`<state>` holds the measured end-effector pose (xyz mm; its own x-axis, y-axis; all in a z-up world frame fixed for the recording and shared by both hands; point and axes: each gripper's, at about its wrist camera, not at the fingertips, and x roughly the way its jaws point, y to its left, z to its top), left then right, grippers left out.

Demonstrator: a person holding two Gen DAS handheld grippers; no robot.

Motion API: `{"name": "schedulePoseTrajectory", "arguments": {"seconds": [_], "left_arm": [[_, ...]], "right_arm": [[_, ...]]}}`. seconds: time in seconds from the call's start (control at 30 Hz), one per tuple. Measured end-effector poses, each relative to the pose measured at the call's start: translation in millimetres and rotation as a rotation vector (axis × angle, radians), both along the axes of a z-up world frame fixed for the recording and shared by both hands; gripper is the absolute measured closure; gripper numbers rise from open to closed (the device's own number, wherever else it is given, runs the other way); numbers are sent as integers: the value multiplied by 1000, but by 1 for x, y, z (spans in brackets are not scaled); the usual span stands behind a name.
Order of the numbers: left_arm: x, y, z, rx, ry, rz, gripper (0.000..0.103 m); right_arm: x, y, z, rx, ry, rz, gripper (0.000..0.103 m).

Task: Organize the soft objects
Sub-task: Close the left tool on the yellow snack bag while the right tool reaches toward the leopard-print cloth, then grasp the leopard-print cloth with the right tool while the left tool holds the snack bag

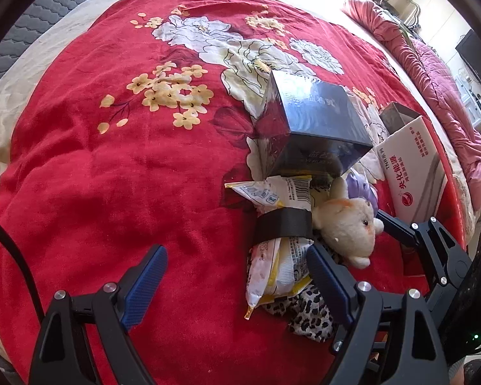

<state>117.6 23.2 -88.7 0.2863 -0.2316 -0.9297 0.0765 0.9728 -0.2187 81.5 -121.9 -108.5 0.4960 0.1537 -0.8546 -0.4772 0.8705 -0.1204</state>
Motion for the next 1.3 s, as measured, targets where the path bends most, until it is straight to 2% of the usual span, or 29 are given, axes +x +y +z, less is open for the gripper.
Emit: {"name": "schedulePoseTrajectory", "arguments": {"seconds": [0.17,0.33,0.43,0.53,0.63,0.67,0.7,0.77,0.83,0.87,0.93,1.13,1.2,1.3], "left_arm": [[4,-6,-4,-15,8,-11,12],[9,-10,-9,-44,27,-13,12],[12,-9,-13,-84,47,-2,13],[15,-11,-19,-78,63,-9,16],[16,-13,-21,-97,58,-16,25],[16,-13,-21,-114,59,-16,34],[17,-13,-21,-139,62,-15,47],[19,-12,-22,-200,73,-13,61],[20,-14,-24,-201,79,-15,61],[21,-14,-23,-201,76,-17,61],[21,-13,-24,-215,79,-9,61],[23,-12,-24,-228,76,7,61],[23,-11,-23,-233,76,10,61],[19,-5,-20,-234,67,19,61]], "right_arm": [[3,0,-5,0,-20,29,24],[7,-9,-8,65,-1,17,26],[8,-16,-9,103,24,-4,33],[6,-21,-8,131,33,-14,42],[3,-23,-7,152,31,-16,48],[3,-25,-5,163,27,-16,52],[2,-27,-4,179,25,-19,56],[1,-30,-2,213,32,-19,63],[0,-31,2,229,24,-11,82],[-1,-29,2,232,30,-4,86],[-2,-27,3,209,16,4,86],[-3,-26,4,222,32,19,86],[-4,-24,3,208,40,24,90],[-7,-27,7,248,53,34,92]]}}
